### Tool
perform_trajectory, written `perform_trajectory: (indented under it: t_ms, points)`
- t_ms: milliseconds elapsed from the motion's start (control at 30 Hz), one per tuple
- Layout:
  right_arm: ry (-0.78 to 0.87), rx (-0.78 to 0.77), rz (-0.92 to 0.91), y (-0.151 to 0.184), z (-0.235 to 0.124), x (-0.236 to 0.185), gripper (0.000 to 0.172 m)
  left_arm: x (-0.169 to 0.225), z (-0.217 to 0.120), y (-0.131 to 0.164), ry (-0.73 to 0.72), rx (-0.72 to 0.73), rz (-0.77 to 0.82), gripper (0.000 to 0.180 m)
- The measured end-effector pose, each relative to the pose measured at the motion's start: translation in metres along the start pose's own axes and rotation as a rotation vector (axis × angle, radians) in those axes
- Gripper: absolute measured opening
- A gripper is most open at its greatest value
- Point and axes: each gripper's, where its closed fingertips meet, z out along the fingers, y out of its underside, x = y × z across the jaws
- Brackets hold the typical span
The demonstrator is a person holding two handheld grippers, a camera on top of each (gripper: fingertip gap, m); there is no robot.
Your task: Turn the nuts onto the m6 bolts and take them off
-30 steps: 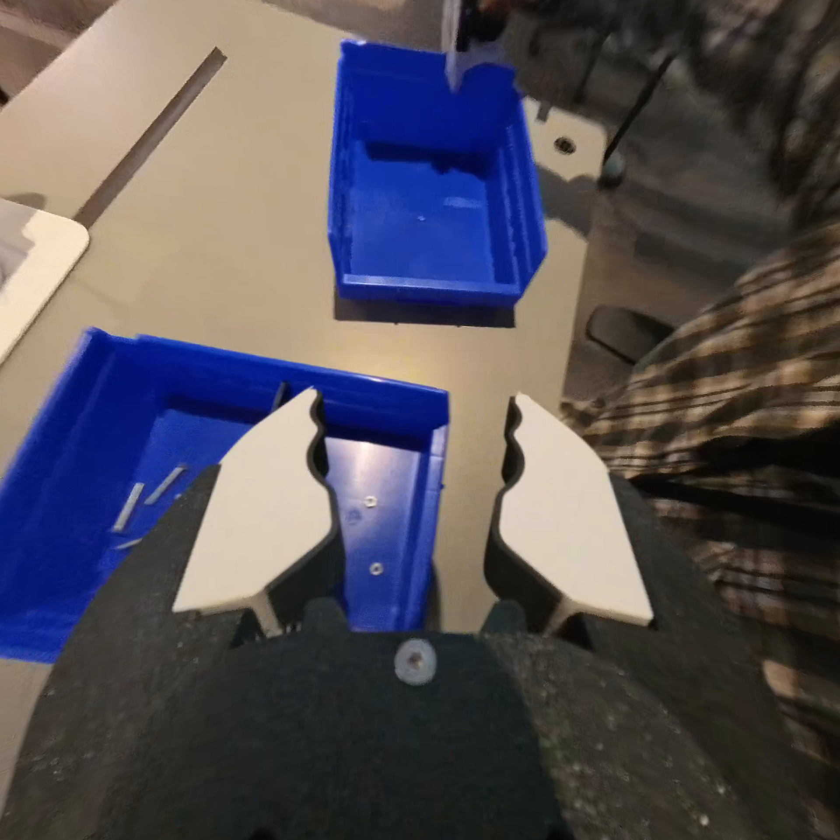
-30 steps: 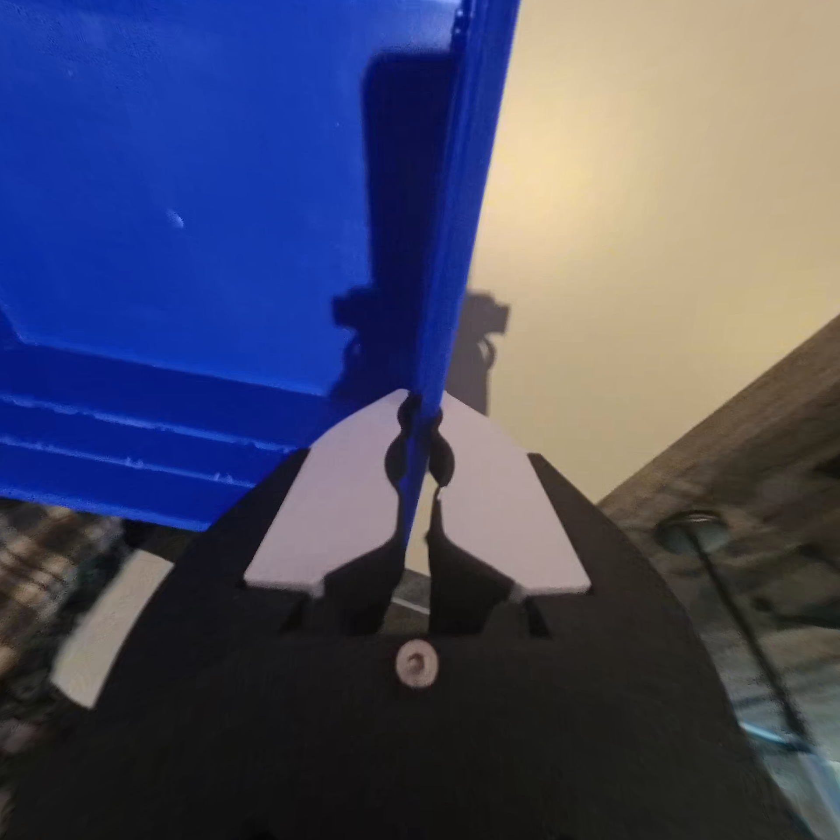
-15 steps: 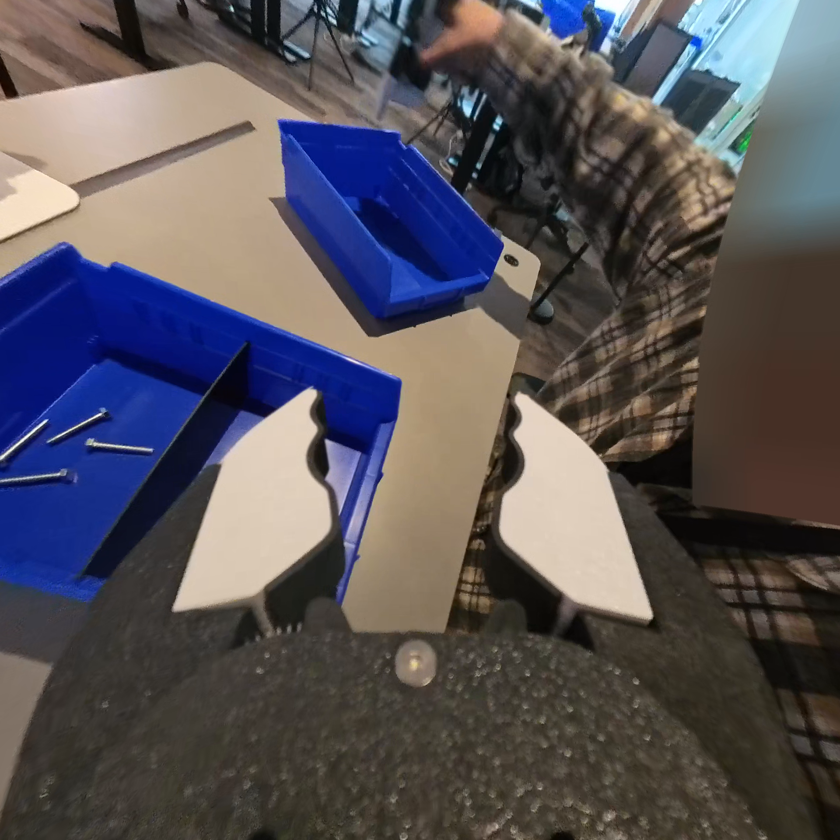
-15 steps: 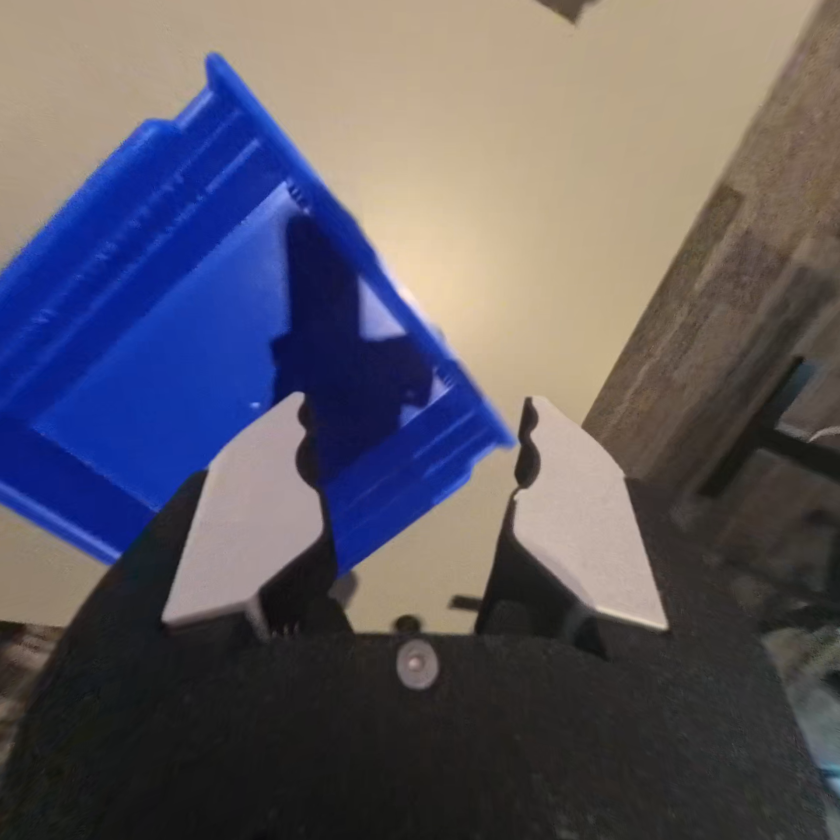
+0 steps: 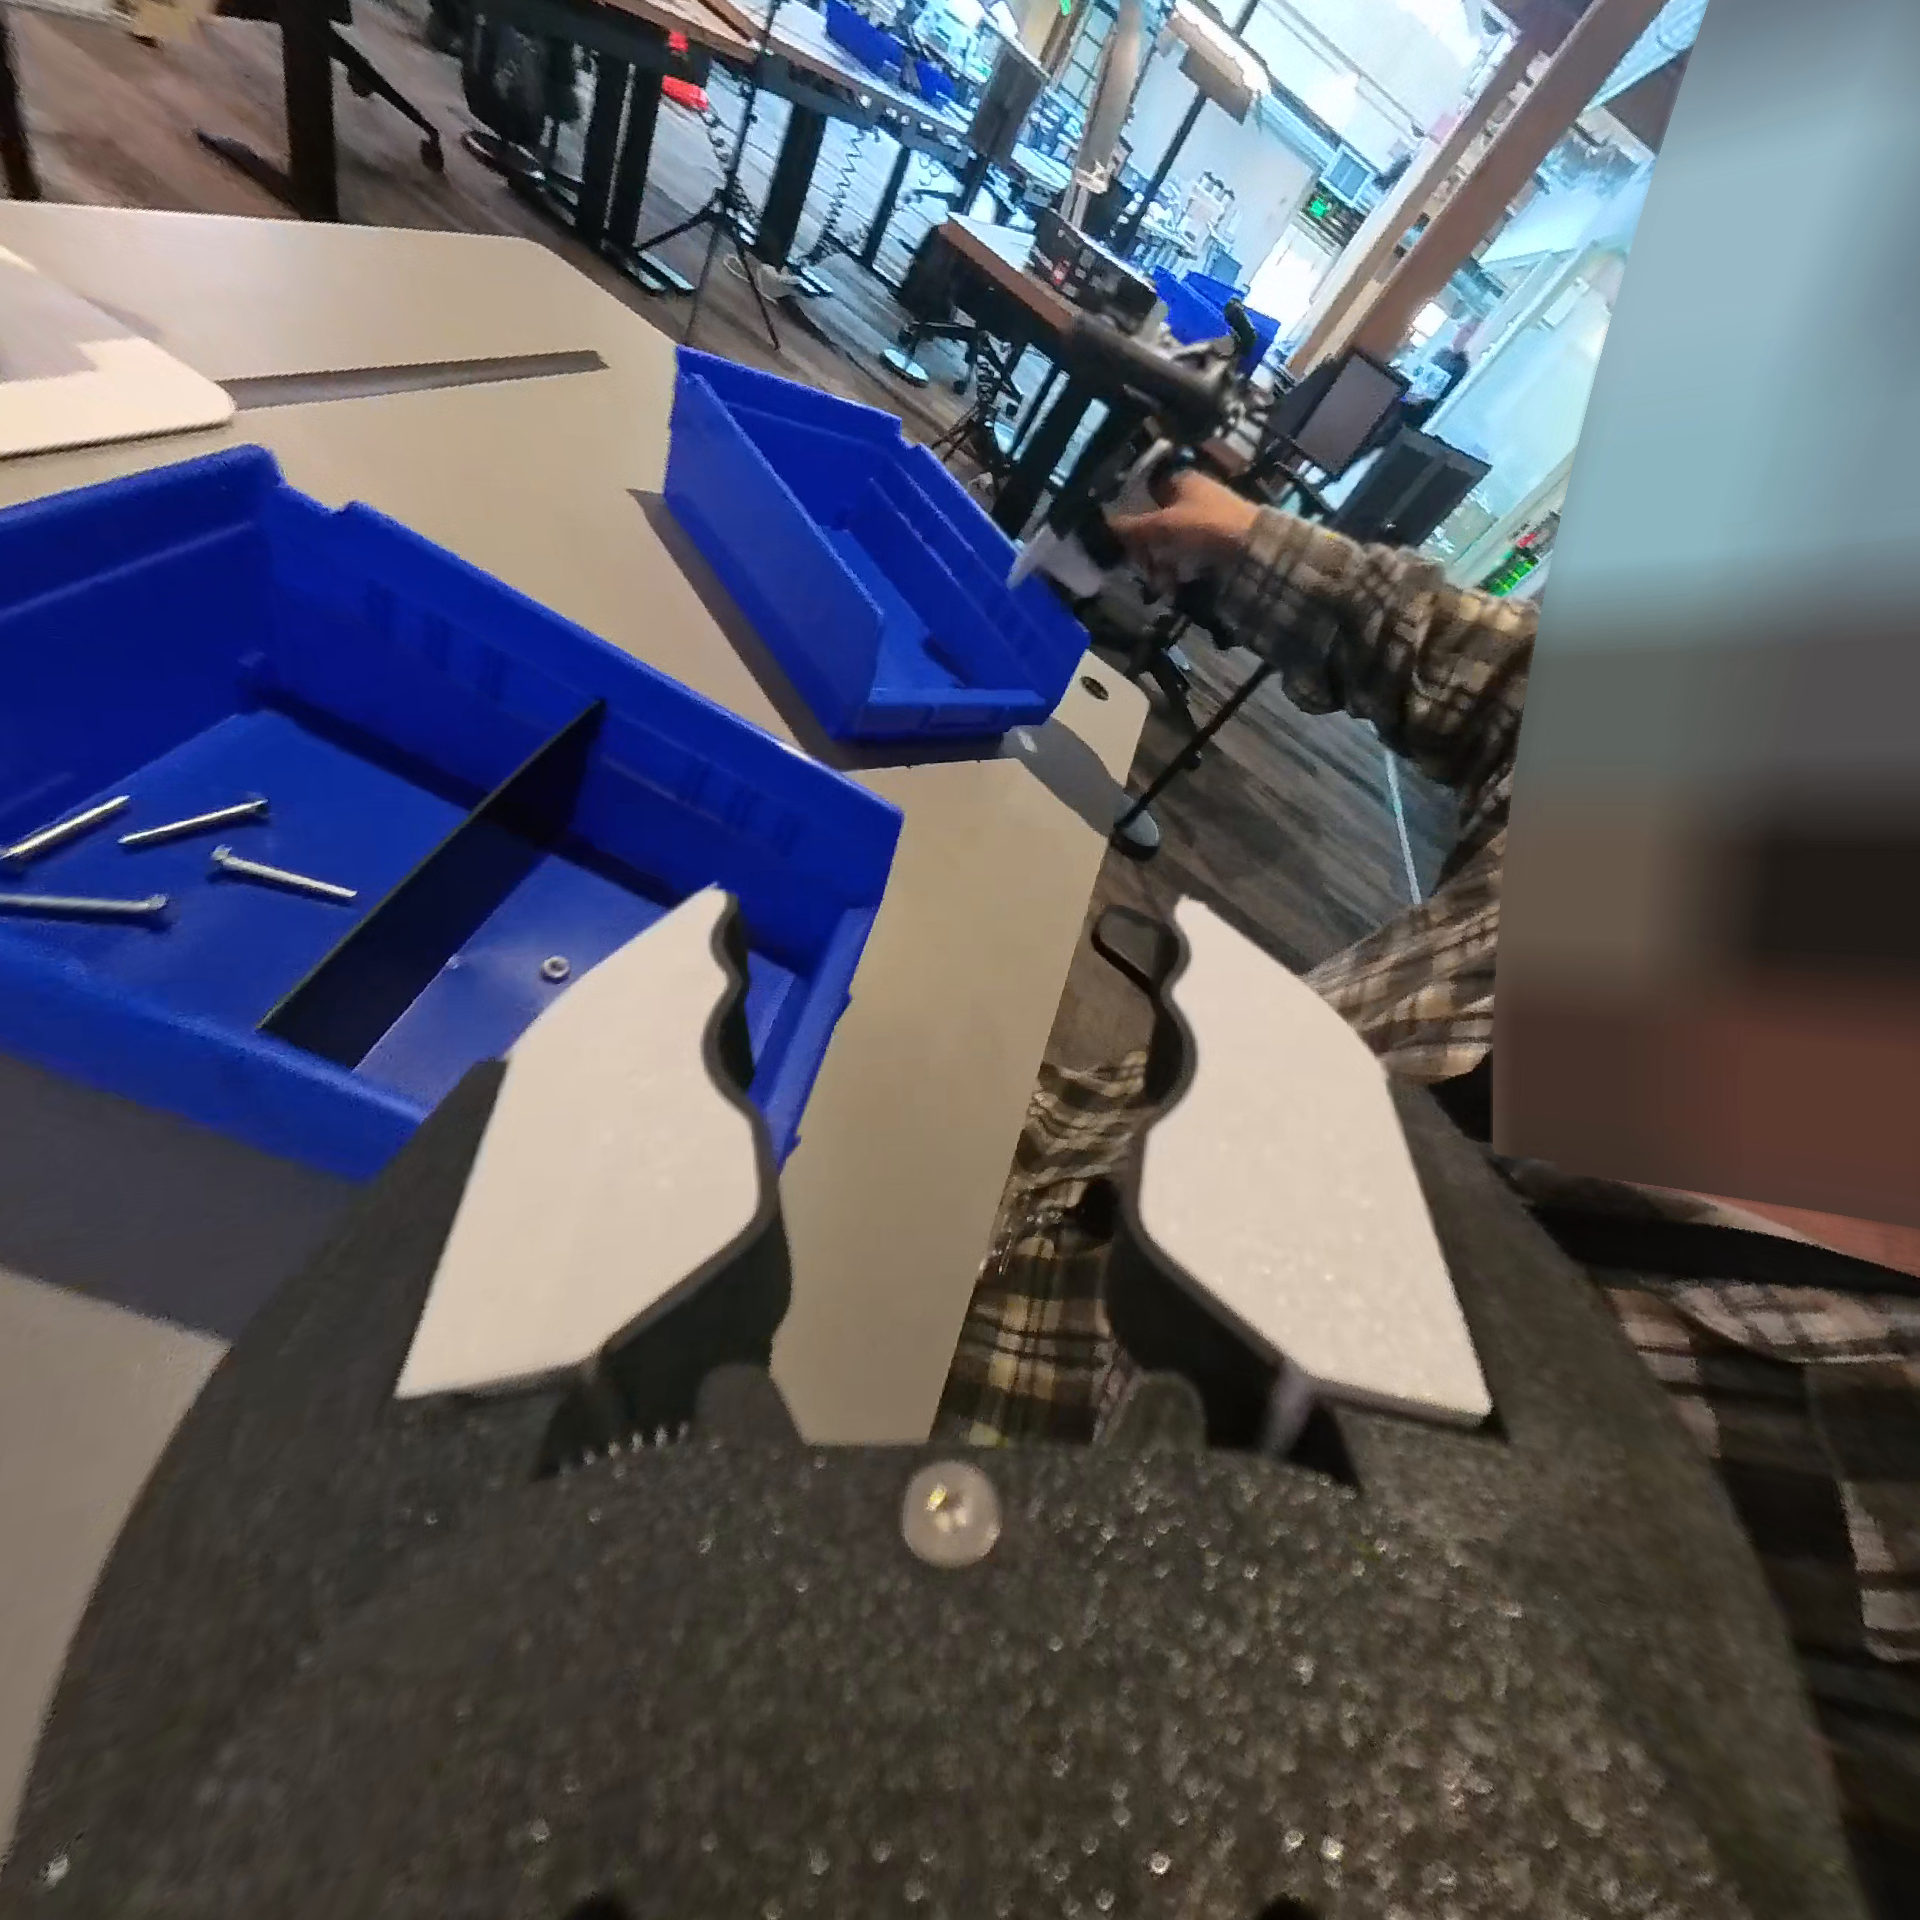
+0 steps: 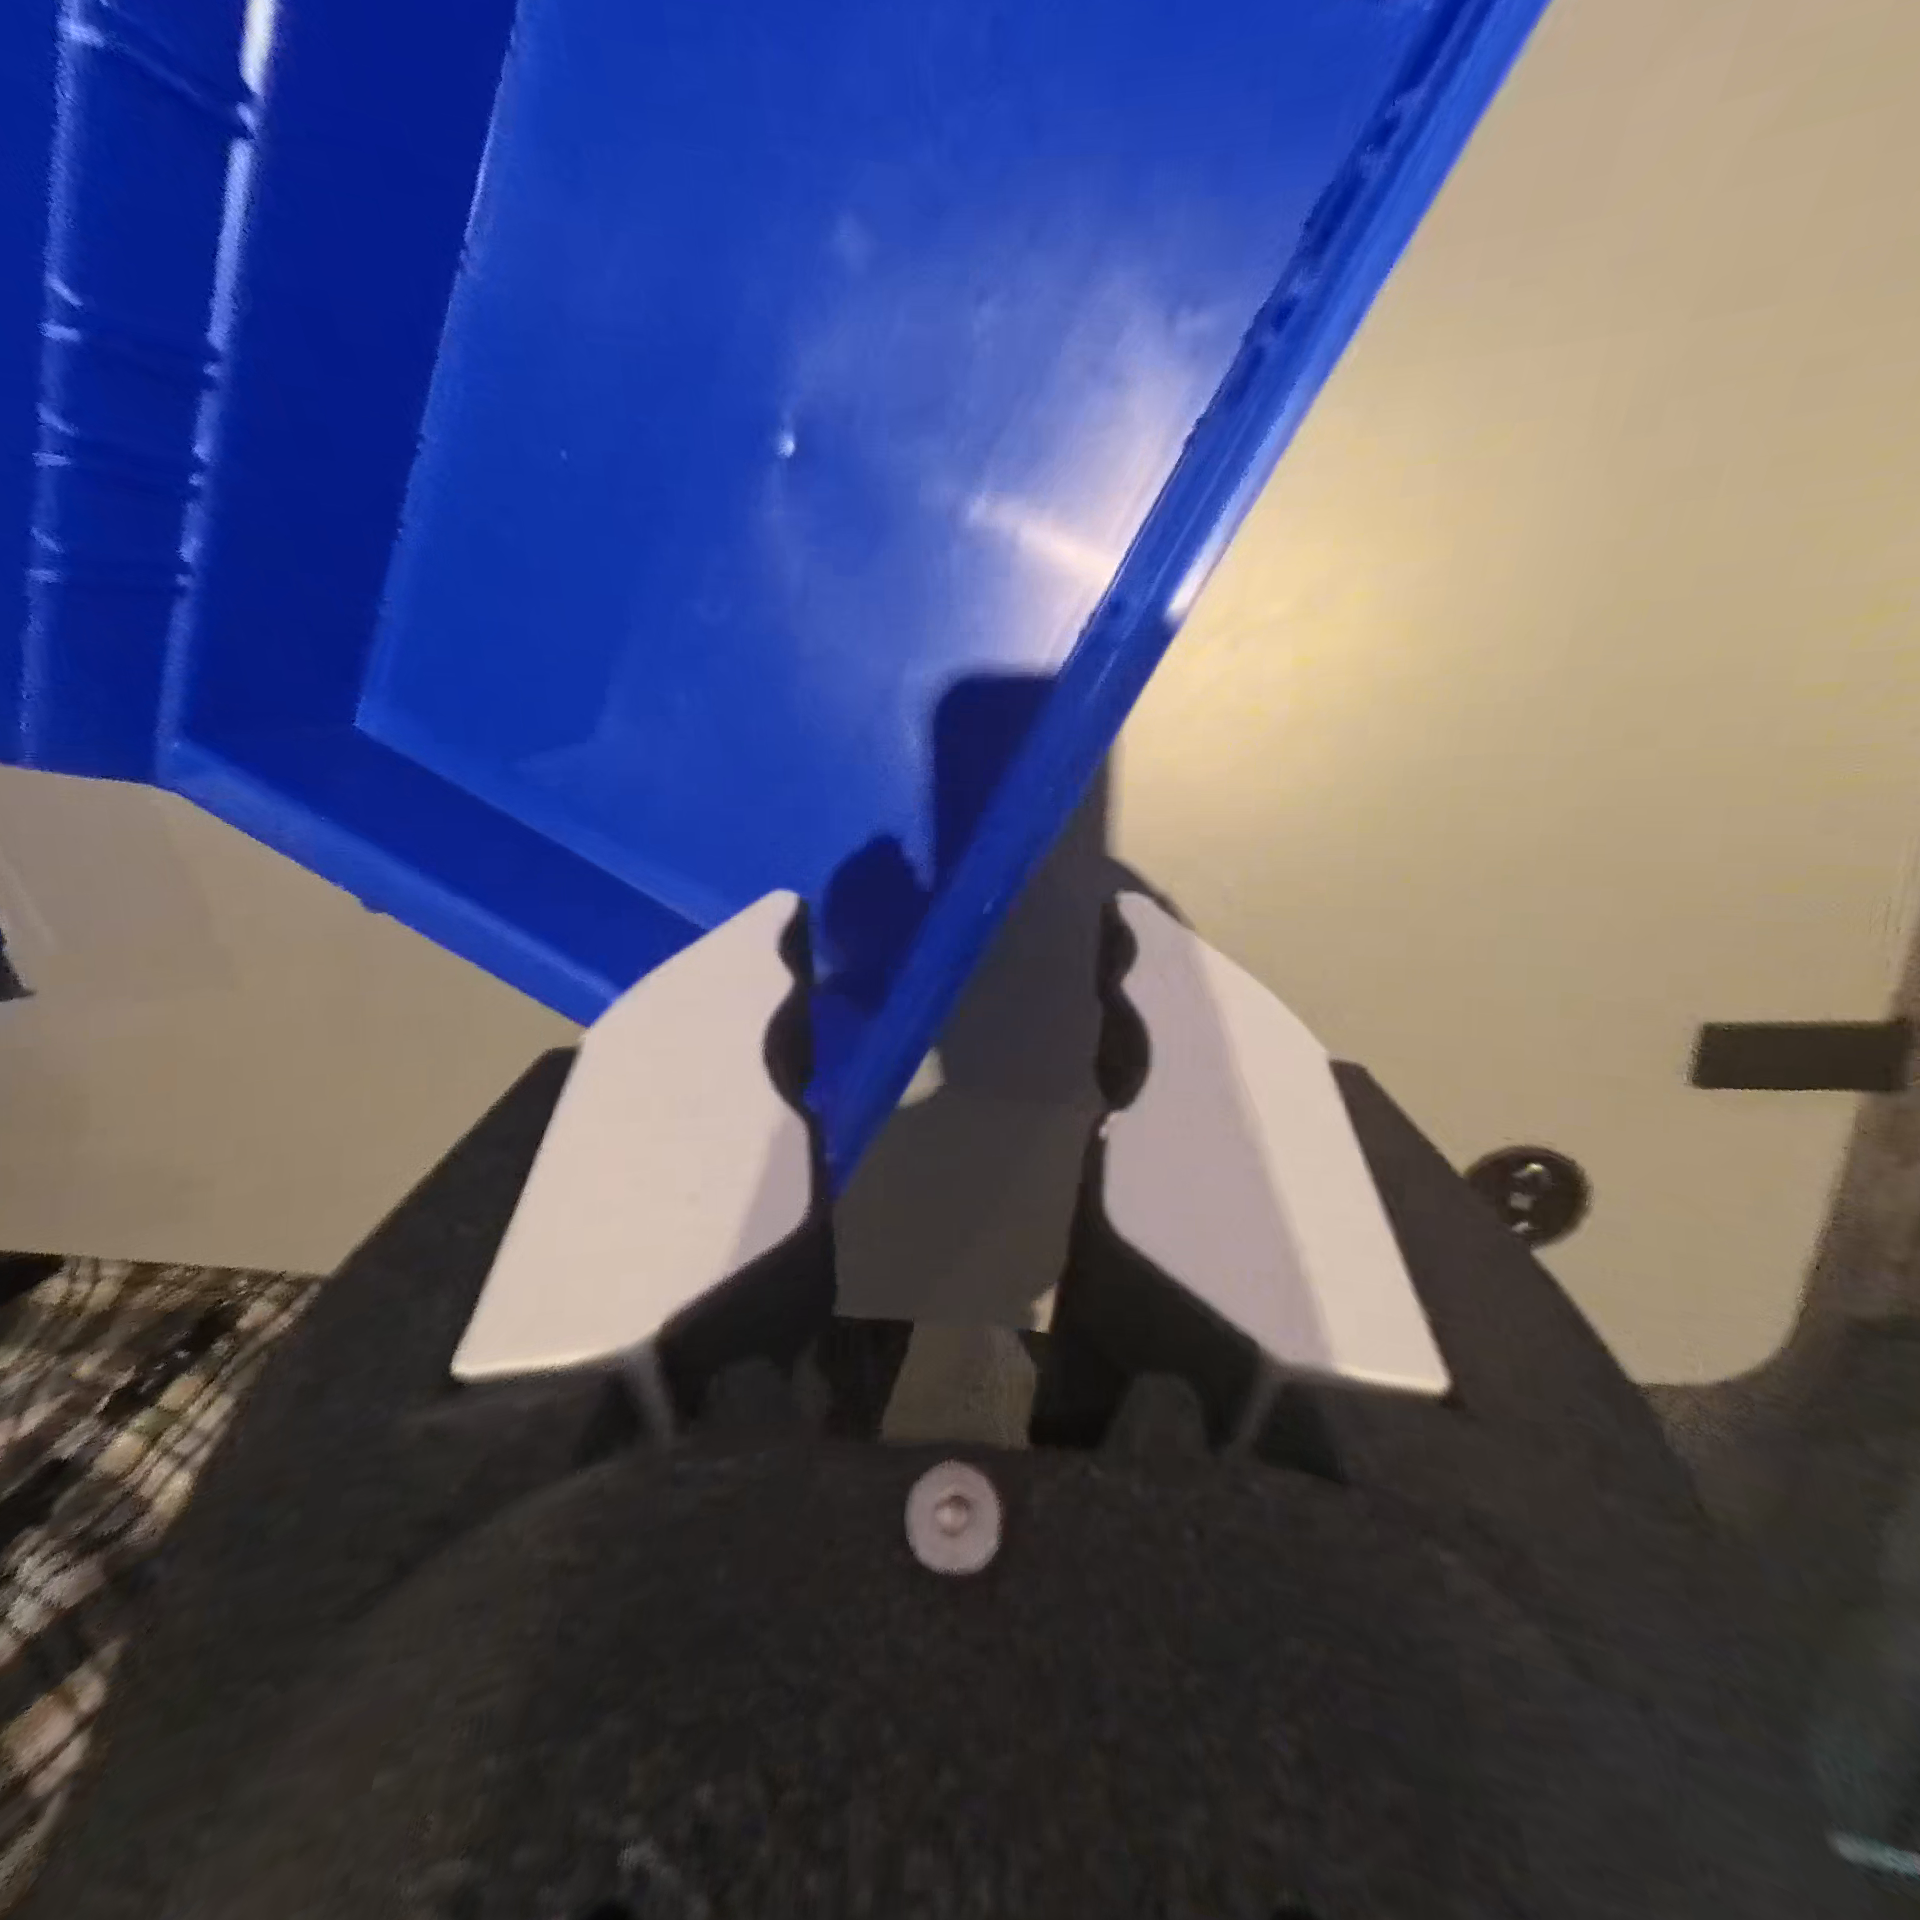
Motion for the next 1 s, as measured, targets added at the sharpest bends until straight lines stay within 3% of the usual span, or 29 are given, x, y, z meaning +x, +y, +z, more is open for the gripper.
perform_trajectory:
  t_ms: [100,133,467,600,800,1000]
  points:
    - [-0.028,-0.079,0.038,0.008,0.018,0.0,0.011,-0.009,-0.015,0.001,-0.058,0.016,-0.001,0.074]
    - [-0.046,-0.08,0.068,0.006,0.018,0.0,0.008,-0.013,-0.02,0.002,-0.084,0.02,-0.002,0.074]
    - [0.107,-0.152,0.023,-0.025,0.008,0.098,0.004,-0.049,-0.066,0.026,-0.296,0.03,-0.089,0.074]
    - [0.094,-0.189,0.001,-0.041,0.007,0.124,0.004,-0.058,-0.076,0.034,-0.348,0.038,-0.141,0.074]
    - [0.105,-0.219,-0.008,-0.06,0.008,0.149,0.005,-0.06,-0.069,0.032,-0.376,0.023,-0.159,0.075]
    - [0.095,-0.213,0.094,-0.055,0.004,0.164,0.005,-0.061,-0.057,0.027,-0.382,-0.004,-0.155,0.075]
